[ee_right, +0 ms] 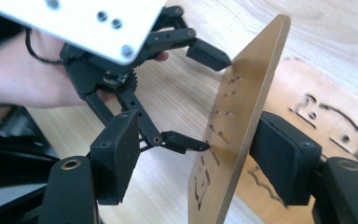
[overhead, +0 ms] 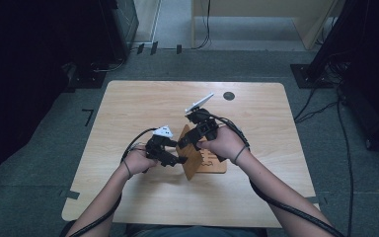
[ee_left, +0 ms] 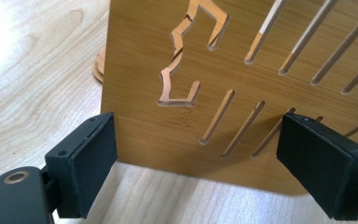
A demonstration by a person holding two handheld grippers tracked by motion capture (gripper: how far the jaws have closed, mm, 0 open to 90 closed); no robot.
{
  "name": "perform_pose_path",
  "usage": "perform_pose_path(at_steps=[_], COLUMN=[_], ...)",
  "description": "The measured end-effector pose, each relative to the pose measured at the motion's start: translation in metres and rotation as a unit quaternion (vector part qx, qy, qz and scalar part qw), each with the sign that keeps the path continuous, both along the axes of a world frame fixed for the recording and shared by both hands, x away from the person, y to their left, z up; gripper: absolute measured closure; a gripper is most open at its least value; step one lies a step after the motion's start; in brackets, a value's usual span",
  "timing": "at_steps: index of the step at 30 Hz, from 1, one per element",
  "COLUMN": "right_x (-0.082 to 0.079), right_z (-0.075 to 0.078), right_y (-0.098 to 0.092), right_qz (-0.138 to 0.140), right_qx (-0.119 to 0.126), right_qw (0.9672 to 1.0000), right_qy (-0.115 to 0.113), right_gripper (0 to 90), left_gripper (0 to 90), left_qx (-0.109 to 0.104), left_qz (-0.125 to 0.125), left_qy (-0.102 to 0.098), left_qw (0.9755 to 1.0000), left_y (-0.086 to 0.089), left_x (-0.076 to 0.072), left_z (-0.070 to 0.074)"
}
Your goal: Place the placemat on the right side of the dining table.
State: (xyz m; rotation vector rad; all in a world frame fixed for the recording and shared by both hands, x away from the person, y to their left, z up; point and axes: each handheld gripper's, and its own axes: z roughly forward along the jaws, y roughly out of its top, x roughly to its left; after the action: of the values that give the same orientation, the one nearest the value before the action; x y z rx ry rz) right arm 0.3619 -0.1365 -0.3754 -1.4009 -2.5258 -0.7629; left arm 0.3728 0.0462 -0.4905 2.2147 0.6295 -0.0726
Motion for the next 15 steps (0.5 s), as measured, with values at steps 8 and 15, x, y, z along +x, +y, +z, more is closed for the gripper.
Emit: perform_pose_path(at_steps=[8, 15], right_x=[-0.001, 0.009], right_z=[-0.033, -0.038], right_y=[0.023, 0.023], right_qz=[0.035, 0.047], right_qx=[-0.049, -0.05], right_qw=[0.9977, 0.9971], right_qy=[0.029, 0.034], right_gripper=[29.9, 40.0], left_gripper=[11.5, 11.8], left_qx=[0.004, 0.006], left_qz=[0.001, 0.008], left_qy=[-0.002, -0.004], left_qw=[1.0, 0.9999], left_y=[0.001, 0.002], left_x=[0.0, 0.001], left_z=[-0.001, -0.002])
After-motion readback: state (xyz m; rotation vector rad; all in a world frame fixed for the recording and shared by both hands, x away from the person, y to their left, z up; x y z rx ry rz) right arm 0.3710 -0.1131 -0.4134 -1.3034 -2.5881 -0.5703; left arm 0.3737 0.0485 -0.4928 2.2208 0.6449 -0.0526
